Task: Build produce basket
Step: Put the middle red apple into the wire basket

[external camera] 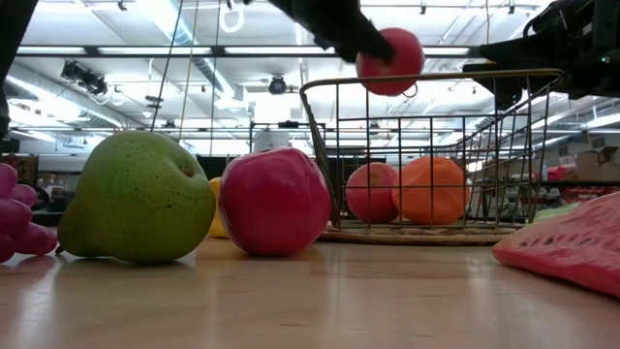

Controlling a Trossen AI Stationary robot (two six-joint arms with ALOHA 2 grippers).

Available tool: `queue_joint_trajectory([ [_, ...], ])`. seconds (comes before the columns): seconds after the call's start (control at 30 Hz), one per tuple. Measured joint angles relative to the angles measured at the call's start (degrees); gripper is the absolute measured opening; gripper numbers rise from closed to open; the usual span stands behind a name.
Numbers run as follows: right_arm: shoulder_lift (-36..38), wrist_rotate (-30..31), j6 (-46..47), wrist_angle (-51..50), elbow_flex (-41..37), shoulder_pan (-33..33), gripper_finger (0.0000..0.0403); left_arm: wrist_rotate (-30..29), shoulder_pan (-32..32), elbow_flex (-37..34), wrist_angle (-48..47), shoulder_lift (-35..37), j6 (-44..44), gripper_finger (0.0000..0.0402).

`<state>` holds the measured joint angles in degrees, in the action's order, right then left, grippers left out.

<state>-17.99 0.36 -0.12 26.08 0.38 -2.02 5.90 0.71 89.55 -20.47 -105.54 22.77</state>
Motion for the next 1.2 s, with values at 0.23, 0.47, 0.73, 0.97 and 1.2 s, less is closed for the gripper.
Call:
queue_joint_trajectory([
  [0.23,0.0,0.0,0.0,0.0,0.0,0.0,0.0231,-4.9,-2.2,0.5,-2.0,0.0,2.6,0.0316],
  [0.47,0.0,0.0,0.0,0.0,0.0,0.0,0.0231,-7.1,-4.6,0.6,-3.3,-1.4,2.1,0.0316],
  [0.73,0.0,0.0,0.0,0.0,0.0,0.0,0.0231,-8.2,-4.9,0.4,-6.5,-2.7,-6.2,0.0316],
  [0.97,0.0,0.0,0.0,0.1,0.0,0.0,0.0231,-8.5,-1.4,0.5,-7.0,-3.6,-17.0,0.0316],
  [1.2,0.0,0.0,0.0,0.0,0.0,0.0,0.0231,-8.9,1.7,0.5,-4.8,-4.5,-20.7,0.0316],
])
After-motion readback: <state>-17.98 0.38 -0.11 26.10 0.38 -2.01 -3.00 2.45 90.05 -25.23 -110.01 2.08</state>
